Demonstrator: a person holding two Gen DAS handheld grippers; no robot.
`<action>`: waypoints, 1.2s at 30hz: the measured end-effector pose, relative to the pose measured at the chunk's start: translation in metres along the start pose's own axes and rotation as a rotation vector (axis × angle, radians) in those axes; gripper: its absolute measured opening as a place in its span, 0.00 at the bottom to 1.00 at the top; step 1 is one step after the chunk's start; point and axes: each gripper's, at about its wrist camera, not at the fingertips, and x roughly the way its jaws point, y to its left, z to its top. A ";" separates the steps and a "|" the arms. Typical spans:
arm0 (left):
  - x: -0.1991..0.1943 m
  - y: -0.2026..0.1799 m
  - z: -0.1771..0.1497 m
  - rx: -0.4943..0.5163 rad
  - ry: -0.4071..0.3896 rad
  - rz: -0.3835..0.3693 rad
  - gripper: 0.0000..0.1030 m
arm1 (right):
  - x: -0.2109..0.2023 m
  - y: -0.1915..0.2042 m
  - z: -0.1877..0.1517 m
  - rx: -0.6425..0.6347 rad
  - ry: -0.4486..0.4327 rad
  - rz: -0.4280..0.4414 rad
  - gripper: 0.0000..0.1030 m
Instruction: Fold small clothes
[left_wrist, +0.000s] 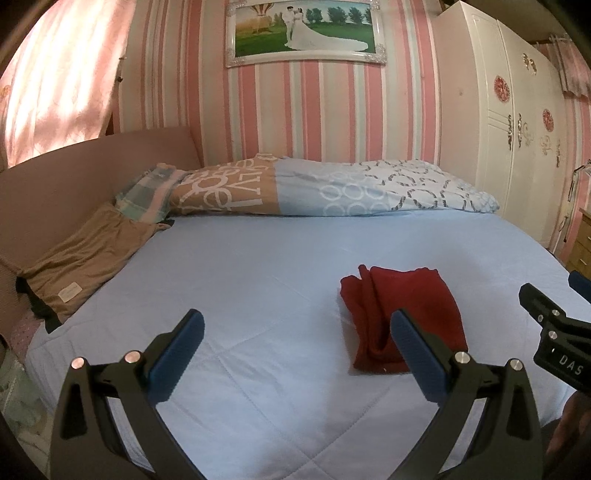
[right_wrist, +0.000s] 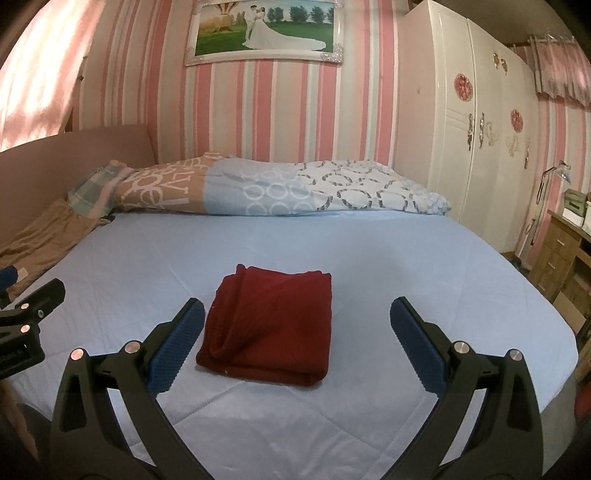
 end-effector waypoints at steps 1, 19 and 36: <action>0.000 0.000 0.000 -0.001 -0.001 0.000 0.99 | -0.001 0.000 0.000 0.000 0.000 0.000 0.97; -0.001 0.001 0.001 0.002 -0.001 0.002 0.99 | -0.002 0.003 0.004 -0.004 -0.008 0.000 0.97; 0.000 0.005 0.005 0.003 0.006 -0.002 0.99 | 0.001 0.000 0.007 -0.016 -0.009 0.004 0.97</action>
